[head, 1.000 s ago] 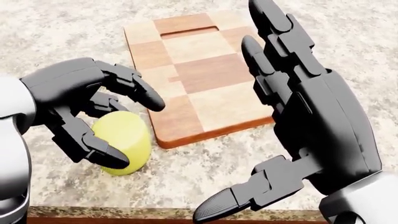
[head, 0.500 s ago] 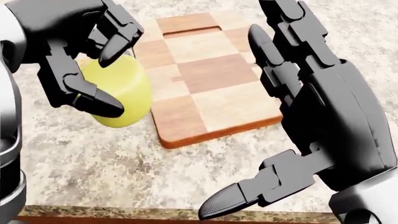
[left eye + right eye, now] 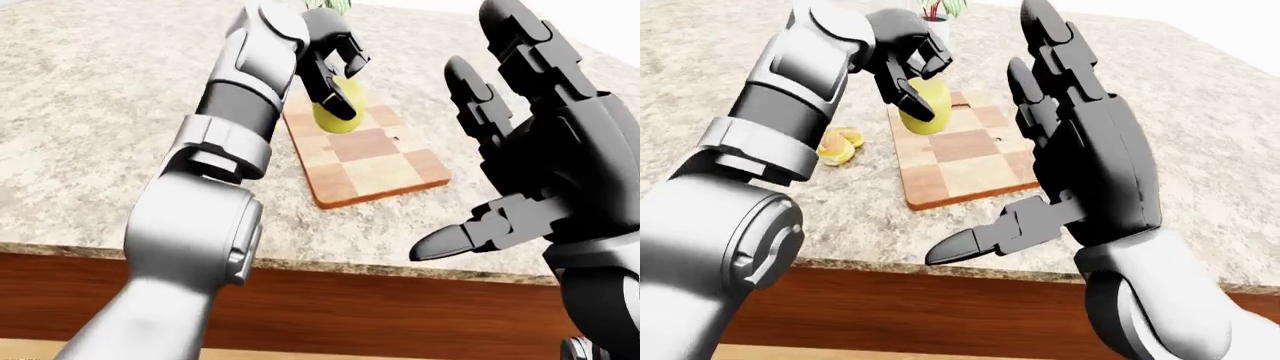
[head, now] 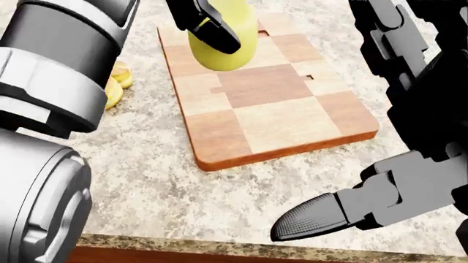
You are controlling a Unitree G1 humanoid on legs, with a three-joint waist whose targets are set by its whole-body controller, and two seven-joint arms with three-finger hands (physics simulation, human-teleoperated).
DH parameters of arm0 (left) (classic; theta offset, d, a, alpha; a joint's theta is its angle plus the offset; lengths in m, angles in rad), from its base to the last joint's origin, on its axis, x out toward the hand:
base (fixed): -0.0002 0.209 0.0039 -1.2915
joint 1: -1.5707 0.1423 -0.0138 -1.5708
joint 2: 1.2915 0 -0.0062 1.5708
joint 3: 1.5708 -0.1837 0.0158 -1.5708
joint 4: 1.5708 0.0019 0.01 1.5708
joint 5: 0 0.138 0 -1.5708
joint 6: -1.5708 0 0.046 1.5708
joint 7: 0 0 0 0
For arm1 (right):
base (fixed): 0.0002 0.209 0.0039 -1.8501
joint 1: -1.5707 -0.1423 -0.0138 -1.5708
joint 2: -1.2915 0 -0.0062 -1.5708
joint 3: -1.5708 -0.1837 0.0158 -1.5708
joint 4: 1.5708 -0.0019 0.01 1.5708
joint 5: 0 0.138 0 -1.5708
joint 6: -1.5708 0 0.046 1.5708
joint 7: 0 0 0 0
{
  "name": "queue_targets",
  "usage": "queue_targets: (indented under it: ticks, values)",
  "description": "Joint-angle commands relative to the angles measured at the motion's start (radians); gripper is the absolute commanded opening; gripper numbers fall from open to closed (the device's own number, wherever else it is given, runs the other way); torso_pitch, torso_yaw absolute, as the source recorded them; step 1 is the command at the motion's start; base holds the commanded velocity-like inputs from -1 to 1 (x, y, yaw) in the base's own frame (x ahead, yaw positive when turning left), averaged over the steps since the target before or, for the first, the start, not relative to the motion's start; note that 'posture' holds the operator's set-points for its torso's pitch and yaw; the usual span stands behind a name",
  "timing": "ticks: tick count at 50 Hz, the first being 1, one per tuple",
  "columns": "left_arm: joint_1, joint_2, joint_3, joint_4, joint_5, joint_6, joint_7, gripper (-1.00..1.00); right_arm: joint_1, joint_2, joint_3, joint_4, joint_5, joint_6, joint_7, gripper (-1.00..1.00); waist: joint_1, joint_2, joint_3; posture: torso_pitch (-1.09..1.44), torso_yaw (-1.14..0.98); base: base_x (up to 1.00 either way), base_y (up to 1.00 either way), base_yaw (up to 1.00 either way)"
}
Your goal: Place the bread and cheese on the cutting board.
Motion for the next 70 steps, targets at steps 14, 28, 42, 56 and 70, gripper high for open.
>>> queue_targets:
  ticks: [14, 28, 42, 56, 70]
  values:
    - [-0.143, -0.137, 0.032, 0.102, -0.075, -0.023, 0.192, -1.00, 0.013, -0.115, -0.035, -0.006, 0.110, -0.126, -0.086, 1.00, 0.005, -0.028, -0.023, 0.00, 0.00, 0.00, 0.00, 0.00]
    - [-0.087, -0.243, -0.002, 0.060, -0.153, 0.015, 0.235, -1.00, 0.085, -0.163, -0.054, -0.006, 0.108, -0.205, -0.067, 1.00, 0.006, -0.037, -0.023, 0.00, 0.00, 0.00, 0.00, 0.00]
    - [-0.017, -0.273, -0.024, 0.066, -0.126, -0.028, 0.293, -1.00, 0.108, -0.193, -0.045, -0.006, 0.113, -0.254, -0.070, 1.00, 0.004, -0.044, -0.027, 0.00, 0.00, 0.00, 0.00, 0.00]
    - [0.090, -0.306, -0.059, 0.052, -0.057, -0.125, 0.339, -1.00, 0.117, -0.207, -0.051, -0.006, 0.121, -0.272, -0.071, 1.00, 0.004, -0.047, -0.031, 0.00, 0.00, 0.00, 0.00, 0.00]
    - [0.132, -0.316, -0.059, 0.045, -0.001, -0.149, 0.346, -0.69, 0.093, -0.215, -0.056, -0.006, 0.147, -0.263, -0.084, 1.00, 0.003, -0.047, -0.032, 0.00, 0.00, 0.00, 0.00, 0.00]
